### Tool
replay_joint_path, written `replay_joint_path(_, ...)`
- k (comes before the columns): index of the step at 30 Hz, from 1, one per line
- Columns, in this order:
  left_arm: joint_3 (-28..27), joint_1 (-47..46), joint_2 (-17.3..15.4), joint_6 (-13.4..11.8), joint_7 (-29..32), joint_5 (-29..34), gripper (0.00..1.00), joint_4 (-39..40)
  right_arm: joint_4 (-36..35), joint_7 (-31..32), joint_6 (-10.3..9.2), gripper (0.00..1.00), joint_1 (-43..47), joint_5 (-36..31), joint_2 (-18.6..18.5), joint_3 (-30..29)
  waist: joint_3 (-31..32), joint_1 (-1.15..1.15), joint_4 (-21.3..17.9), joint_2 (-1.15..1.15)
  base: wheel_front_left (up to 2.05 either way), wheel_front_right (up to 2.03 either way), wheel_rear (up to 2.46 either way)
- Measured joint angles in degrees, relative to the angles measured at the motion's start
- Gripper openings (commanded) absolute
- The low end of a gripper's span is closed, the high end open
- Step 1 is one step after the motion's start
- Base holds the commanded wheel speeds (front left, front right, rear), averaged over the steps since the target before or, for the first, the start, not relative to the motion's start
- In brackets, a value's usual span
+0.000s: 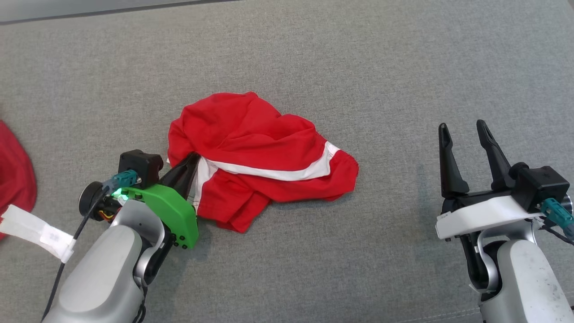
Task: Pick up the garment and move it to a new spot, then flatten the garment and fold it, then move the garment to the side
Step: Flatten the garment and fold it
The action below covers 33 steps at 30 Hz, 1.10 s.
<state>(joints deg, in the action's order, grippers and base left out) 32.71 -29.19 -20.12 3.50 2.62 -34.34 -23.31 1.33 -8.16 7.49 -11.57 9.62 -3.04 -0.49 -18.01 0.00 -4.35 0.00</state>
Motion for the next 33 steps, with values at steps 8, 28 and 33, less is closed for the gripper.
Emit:
replay_joint_path(8, -2.05, 2.64, 0.04, -4.24, -4.95, 0.89, 1.0, 3.14, 0.69, -0.01, 0.0, 1.0, 0.34, -0.11, 0.0, -0.25, 1.93, 0.0, 0.81, 0.0, 0.0, 0.0, 0.0)
replay_joint_path(28, -13.23, 16.03, -0.32, -17.03, -17.3, 3.33, 1.0, 21.09, 1.46, 0.52, 0.0, 1.0, 1.95, -0.86, -1.04, -0.81, 9.18, 0.0, 2.38, 0.0, 0.0, 0.0, 0.0)
replay_joint_path(33, -12.06, 17.19, -0.87, -17.37, -16.67, 4.55, 1.0, 21.29, 1.48, 0.58, 0.0, 1.0, 2.59, -0.85, -1.02, -0.68, 9.93, 0.0, 1.96, 0.0, 0.0, 0.0, 0.0)
